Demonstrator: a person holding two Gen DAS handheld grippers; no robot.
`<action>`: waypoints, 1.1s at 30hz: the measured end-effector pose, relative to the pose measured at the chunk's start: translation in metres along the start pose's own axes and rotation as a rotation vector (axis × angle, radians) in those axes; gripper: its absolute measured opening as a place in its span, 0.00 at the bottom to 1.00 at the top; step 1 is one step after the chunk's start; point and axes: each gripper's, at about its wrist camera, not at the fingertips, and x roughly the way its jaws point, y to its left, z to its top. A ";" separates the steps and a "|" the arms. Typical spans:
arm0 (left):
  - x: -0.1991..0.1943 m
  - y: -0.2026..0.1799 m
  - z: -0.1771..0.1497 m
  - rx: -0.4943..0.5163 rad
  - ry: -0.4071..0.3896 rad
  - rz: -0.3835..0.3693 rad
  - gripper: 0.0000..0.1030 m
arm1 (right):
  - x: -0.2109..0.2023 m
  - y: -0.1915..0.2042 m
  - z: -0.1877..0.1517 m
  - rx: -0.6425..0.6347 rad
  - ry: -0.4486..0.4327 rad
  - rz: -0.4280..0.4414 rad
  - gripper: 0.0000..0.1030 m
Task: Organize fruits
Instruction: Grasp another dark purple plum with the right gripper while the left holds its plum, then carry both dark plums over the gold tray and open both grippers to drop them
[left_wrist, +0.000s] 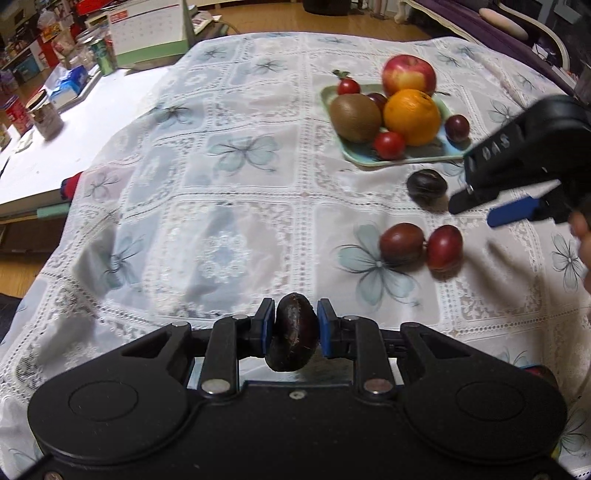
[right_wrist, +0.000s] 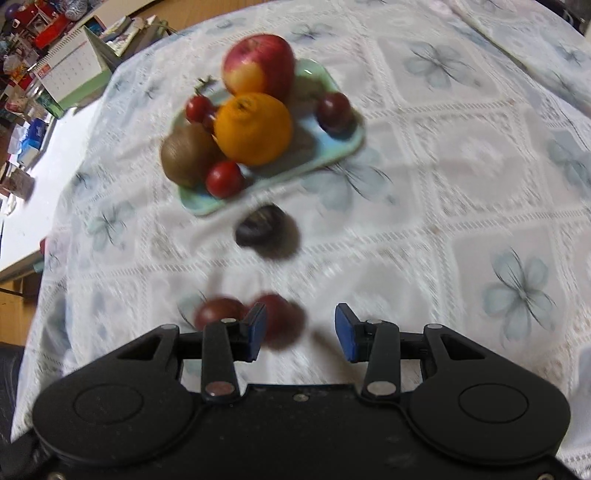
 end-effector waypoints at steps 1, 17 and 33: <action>-0.002 0.004 -0.001 -0.005 -0.004 0.001 0.31 | 0.001 0.004 0.004 -0.005 -0.008 0.001 0.42; -0.016 0.023 -0.015 -0.016 -0.023 -0.016 0.31 | 0.060 0.037 0.037 -0.037 -0.049 -0.096 0.46; -0.062 0.025 -0.049 0.006 -0.057 -0.069 0.31 | -0.026 0.013 -0.020 -0.048 -0.173 -0.006 0.42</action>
